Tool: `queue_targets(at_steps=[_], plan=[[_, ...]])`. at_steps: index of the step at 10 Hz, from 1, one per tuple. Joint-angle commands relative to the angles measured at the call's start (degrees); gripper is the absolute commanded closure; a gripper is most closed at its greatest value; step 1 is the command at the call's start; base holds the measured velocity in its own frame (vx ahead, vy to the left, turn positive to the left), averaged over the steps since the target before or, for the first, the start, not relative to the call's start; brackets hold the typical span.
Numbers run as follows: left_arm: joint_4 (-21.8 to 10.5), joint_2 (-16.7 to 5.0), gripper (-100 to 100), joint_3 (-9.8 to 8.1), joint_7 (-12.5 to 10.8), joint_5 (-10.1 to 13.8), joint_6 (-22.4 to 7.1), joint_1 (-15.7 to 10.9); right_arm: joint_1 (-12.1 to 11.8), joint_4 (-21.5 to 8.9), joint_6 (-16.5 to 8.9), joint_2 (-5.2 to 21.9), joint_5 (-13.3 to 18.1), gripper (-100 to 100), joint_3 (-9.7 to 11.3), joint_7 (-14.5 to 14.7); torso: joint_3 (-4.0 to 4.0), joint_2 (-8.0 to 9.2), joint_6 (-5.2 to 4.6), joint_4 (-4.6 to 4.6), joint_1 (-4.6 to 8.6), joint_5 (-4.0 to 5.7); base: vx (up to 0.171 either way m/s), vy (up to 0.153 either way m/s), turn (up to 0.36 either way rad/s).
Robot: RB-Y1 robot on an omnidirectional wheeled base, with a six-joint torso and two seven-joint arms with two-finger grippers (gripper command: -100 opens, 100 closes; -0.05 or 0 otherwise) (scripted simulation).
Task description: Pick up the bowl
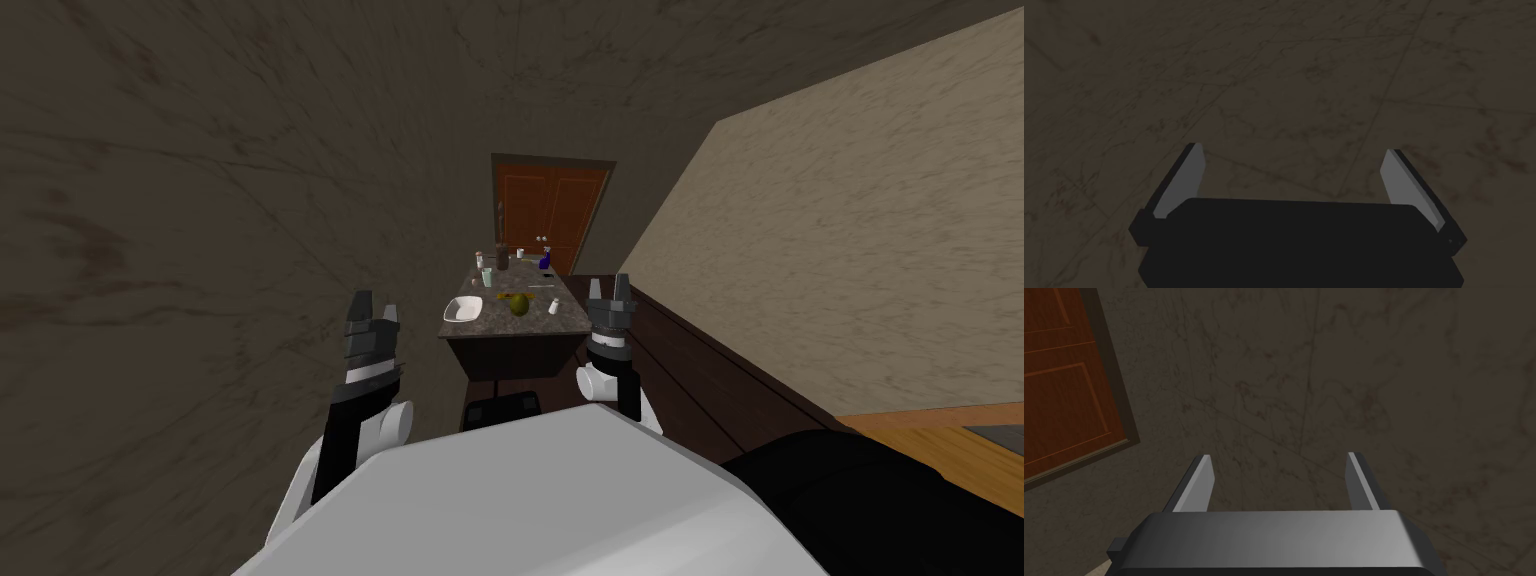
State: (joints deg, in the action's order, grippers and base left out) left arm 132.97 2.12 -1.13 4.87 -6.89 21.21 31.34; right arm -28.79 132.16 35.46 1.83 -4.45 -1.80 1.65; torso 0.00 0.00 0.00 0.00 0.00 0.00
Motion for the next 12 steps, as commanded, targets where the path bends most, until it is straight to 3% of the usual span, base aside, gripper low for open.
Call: queue_targets(at_steps=[1,7,8,12], plan=[[0.06,-2.23,-100,-0.11,-0.04,-0.01,-0.81,-0.03,0.00,0.00,0.00,0.00,0.00,0,0.00,0.00,0.00,0.00,0.00,0.00,0.00,0.00,0.006,-0.007,-0.001],[0.51,-10.30,-100,-1.24,-0.50,-0.11,-9.03,-0.43,0.00,0.00,0.00,0.00,0.00,0,0.00,0.00,-0.05,-0.08,0.00,-0.02,0.12,0.03,0.018,-0.027,0.001],[0.51,-10.30,-100,-1.24,-0.50,-0.11,-9.35,-0.43,0.00,0.00,0.00,0.00,0.00,0,0.00,0.00,-0.05,-0.09,0.00,-0.02,0.13,0.03,0.017,-0.027,0.002],[0.80,-12.58,-100,-2.08,-0.91,-0.16,-15.79,-0.84,0.00,0.00,0.00,0.00,0.00,0,0.00,0.00,-0.04,-0.06,0.00,-0.02,0.10,0.02,0.015,-0.029,-0.001]])
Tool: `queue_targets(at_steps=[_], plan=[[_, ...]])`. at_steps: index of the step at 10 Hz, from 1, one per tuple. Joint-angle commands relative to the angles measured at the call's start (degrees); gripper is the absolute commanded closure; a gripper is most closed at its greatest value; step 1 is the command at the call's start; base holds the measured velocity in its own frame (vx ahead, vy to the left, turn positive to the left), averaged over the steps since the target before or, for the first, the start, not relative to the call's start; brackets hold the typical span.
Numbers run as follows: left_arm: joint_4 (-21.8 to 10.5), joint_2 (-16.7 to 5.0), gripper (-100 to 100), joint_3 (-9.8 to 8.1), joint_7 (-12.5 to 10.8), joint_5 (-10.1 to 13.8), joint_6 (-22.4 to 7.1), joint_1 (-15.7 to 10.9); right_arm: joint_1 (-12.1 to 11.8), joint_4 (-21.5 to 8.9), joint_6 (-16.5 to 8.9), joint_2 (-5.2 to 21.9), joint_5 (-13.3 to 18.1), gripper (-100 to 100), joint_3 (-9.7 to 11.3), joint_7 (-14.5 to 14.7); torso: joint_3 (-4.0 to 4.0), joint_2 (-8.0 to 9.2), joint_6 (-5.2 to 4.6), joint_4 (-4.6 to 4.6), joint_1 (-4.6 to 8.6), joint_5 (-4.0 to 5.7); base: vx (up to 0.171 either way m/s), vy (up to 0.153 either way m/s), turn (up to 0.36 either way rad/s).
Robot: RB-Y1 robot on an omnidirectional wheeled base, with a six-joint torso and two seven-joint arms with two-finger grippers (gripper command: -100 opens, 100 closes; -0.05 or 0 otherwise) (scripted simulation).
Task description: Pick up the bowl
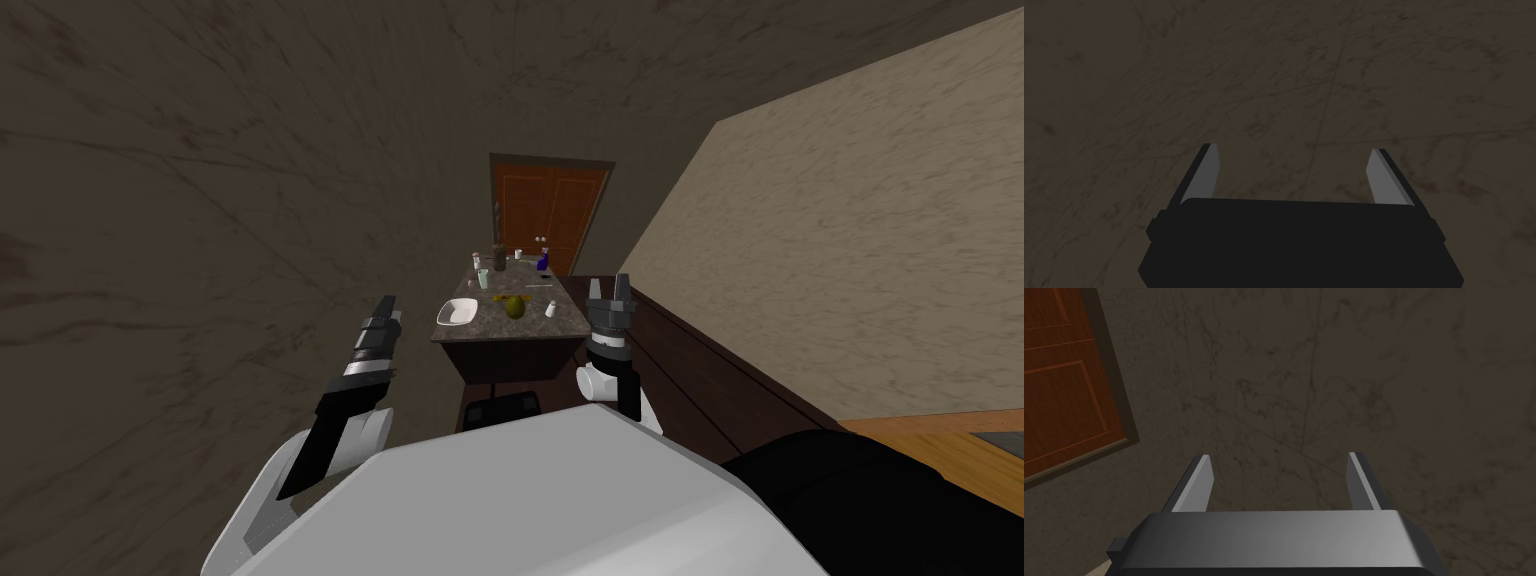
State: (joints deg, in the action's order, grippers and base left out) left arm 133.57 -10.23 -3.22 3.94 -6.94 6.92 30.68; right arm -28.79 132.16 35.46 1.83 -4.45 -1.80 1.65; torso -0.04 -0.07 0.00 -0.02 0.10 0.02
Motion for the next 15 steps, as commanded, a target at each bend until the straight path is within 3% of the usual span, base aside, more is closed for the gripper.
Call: queue_targets(at_steps=[1,15], plan=[[0.21,-0.22,-100,0.01,0.02,-0.11,-2.11,-0.18,0.00,0.00,0.00,0.00,0.00,0,0.00,0.00,0.00,0.00,0.00,0.00,0.00,0.00,0.011,-0.021,0.000],[0.59,-2.82,-100,-1.53,-1.26,-0.21,-22.62,-2.32,0.00,0.00,0.00,0.00,0.00,0,0.00,0.00,0.00,0.00,0.00,0.00,-0.05,-0.01,0.015,-0.019,-0.008]])
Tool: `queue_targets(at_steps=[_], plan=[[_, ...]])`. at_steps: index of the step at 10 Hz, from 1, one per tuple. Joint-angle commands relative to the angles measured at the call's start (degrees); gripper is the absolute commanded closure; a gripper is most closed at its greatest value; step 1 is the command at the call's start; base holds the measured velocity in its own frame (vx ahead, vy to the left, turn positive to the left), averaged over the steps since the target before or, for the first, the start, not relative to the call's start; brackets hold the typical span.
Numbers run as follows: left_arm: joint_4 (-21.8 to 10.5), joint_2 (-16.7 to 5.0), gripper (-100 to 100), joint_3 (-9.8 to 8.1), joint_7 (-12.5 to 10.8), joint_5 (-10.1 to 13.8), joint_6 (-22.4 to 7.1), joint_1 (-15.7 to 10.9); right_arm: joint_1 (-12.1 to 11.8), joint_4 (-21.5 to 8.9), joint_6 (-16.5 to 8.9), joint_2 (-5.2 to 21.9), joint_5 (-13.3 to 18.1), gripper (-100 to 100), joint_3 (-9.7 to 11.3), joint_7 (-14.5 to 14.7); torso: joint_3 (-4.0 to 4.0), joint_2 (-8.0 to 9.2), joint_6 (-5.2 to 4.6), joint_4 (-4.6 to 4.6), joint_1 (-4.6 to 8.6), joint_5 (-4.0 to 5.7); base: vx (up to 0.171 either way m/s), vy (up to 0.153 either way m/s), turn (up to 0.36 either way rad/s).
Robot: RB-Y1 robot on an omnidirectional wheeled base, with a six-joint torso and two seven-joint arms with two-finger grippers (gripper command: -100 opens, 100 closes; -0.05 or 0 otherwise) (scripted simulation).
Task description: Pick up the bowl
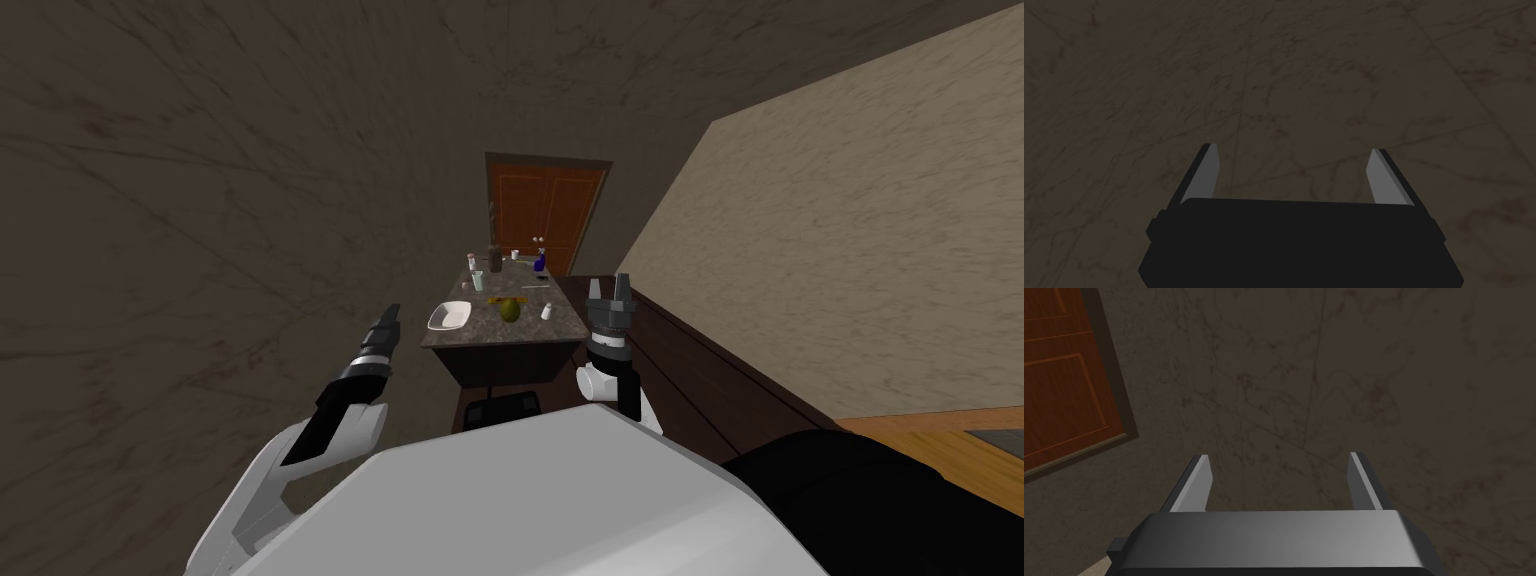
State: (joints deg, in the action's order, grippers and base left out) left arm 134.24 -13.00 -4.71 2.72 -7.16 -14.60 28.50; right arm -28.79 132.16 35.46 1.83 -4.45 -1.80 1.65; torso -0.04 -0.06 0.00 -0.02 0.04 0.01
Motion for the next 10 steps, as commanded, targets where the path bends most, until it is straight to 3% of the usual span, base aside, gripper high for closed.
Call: queue_targets(at_steps=[1,10], plan=[[-0.07,-0.22,-100,-0.13,-0.25,0.01,-2.86,-0.61,0.00,0.00,0.00,0.00,0.00,0,0.00,0.00,0.00,0.00,0.00,0.00,0.00,0.00,0.015,-0.013,-0.027],[-0.28,-0.50,-100,0.06,-1.04,-0.02,-16.42,-3.00,0.00,0.00,0.00,0.00,0.00,0,0.00,0.00,-0.01,-0.02,0.00,0.00,-0.05,-0.01,0.017,-0.003,-0.024]])
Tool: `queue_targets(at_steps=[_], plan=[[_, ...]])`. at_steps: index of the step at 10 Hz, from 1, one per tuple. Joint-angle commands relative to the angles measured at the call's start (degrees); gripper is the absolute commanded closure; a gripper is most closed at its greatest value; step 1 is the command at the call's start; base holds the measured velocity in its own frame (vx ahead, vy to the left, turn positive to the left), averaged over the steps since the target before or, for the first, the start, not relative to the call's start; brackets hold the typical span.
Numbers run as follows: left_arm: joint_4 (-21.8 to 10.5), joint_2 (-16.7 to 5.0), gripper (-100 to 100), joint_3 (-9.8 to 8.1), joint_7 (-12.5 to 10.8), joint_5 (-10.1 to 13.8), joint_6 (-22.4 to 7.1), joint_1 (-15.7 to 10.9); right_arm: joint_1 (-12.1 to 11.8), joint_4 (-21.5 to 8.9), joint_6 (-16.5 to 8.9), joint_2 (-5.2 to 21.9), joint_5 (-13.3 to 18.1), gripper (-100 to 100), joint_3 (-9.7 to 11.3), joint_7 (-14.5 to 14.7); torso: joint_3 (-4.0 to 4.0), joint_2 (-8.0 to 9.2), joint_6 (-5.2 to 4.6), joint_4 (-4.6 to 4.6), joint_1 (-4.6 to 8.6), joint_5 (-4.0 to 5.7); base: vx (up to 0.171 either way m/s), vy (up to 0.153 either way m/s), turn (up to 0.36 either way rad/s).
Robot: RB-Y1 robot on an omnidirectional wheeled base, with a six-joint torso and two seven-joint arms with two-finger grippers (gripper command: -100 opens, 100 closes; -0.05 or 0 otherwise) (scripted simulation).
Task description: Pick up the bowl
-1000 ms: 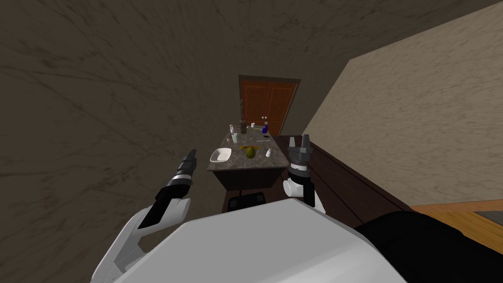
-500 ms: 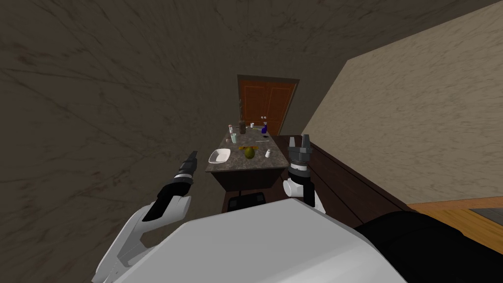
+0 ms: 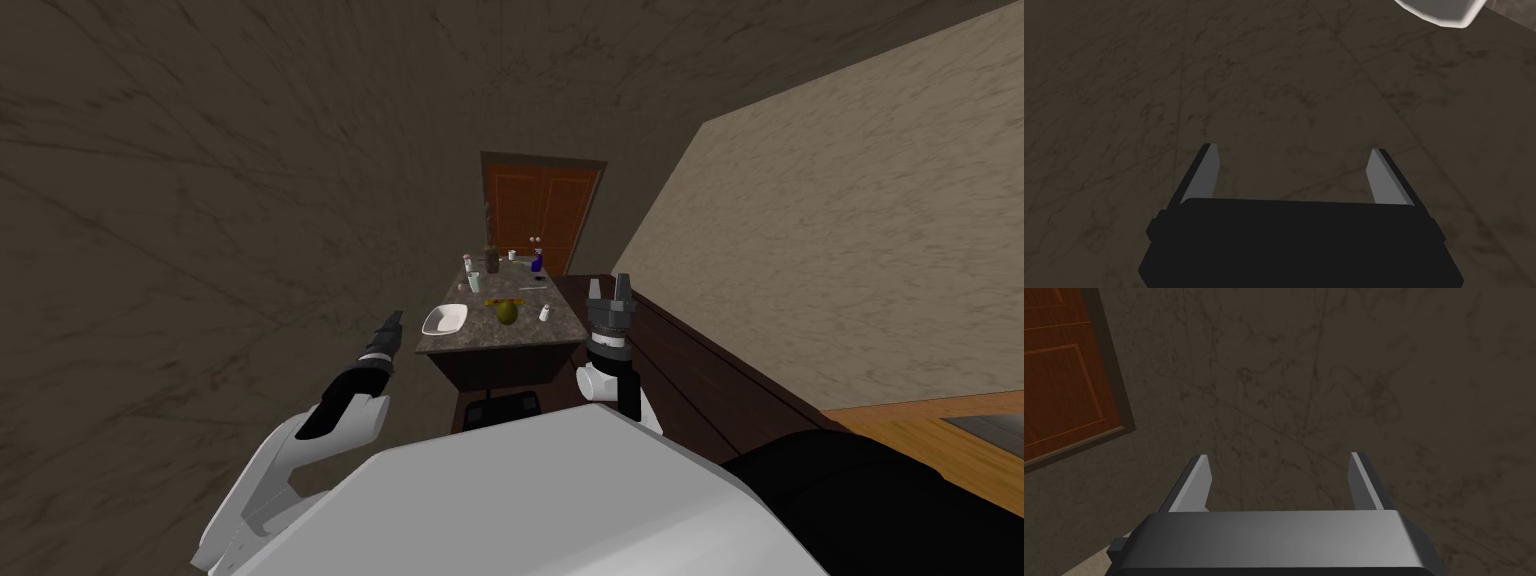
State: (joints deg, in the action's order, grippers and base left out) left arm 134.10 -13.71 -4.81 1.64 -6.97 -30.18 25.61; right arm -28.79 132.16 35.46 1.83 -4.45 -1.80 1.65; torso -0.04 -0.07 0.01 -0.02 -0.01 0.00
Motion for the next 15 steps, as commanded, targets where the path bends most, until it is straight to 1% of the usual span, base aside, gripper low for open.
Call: queue_targets(at_steps=[1,2,3,4,5,6,7,8,9,10,11,14,15], plan=[[-0.26,0.24,-100,0.34,-0.15,-0.20,-2.86,-0.81,0.00,0.00,0.00,0.00,0.00,0,0.00,0.00,0.00,0.00,0.00,0.00,0.00,0.00,0.017,0.000,-0.044],[-0.26,0.24,-100,0.34,-0.15,-0.20,-3.78,-0.81,0.00,0.00,0.00,0.00,0.00,0,0.00,0.00,0.00,0.00,-0.01,0.00,0.01,0.00,0.017,0.007,-0.022],[-0.41,0.32,-100,0.57,-0.33,-0.20,-5.92,-1.55,0.00,0.00,0.00,0.00,0.00,0,0.00,0.00,0.00,0.00,0.00,0.00,-0.01,0.00,0.026,0.015,-0.037],[-0.41,0.32,-100,0.57,-0.33,-0.20,-6.64,-1.55,0.00,0.00,0.00,0.00,0.00,0,0.00,0.00,-0.01,-0.03,-0.01,0.00,-0.04,-0.01,0.018,0.013,-0.032],[-0.59,0.44,-100,0.84,-0.52,-0.20,-8.80,-2.32,0.00,0.00,0.00,0.00,0.00,0,0.00,0.00,0.00,-0.01,0.00,0.00,-0.04,-0.01,0.020,0.014,-0.054],[-0.59,0.44,-100,0.84,-0.52,-0.20,-9.43,-2.32,0.00,0.00,0.00,0.00,0.00,0,0.00,0.00,-0.01,-0.01,-0.01,0.00,-0.05,-0.01,0.016,0.013,-0.023],[-0.79,0.61,-100,1.16,-0.69,-0.20,-11.60,-3.10,0.00,0.00,0.00,0.00,0.00,0,0.00,0.00,0.00,0.01,0.01,0.00,-0.04,-0.01,0.015,0.017,-0.039],[-0.79,0.61,-100,1.16,-0.69,-0.20,-12.13,-3.10,0.00,0.00,0.00,0.00,0.00,0,0.00,0.00,0.00,0.01,0.00,0.00,-0.05,-0.01,0.013,0.016,-0.028],[-1.01,0.84,-100,1.51,-0.86,-0.19,-14.21,-3.89,0.00,0.00,0.00,0.00,0.00,0,0.00,0.00,0.01,0.01,0.00,0.00,-0.05,-0.01,0.019,0.021,-0.064],[-1.01,0.84,-100,1.51,-0.86,-0.19,-14.74,-3.89,0.00,0.00,0.00,0.00,0.00,0,0.00,0.00,0.00,0.00,-0.01,0.00,-0.07,-0.01,0.016,0.019,-0.030],[-1.25,1.14,-100,1.90,-1.03,-0.19,-17.01,-4.67,0.00,0.00,0.00,0.00,0.00,0,0.00,0.00,0.00,0.01,0.01,0.00,-0.06,-0.02,0.016,0.021,-0.050],[-1.81,1.94,-100,2.72,-1.34,-0.17,-21.32,-6.18,0.00,0.00,0.00,0.00,0.00,0,0.00,0.00,-0.01,-0.01,0.01,0.00,-0.12,-0.03,0.019,0.034,-0.061],[-1.81,1.94,-100,2.72,-1.34,-0.17,-21.91,-6.18,0.00,0.00,0.00,0.00,0.00,0,0.00,0.00,0.00,0.01,0.01,0.00,-0.10,-0.02,0.010,0.021,-0.003]])
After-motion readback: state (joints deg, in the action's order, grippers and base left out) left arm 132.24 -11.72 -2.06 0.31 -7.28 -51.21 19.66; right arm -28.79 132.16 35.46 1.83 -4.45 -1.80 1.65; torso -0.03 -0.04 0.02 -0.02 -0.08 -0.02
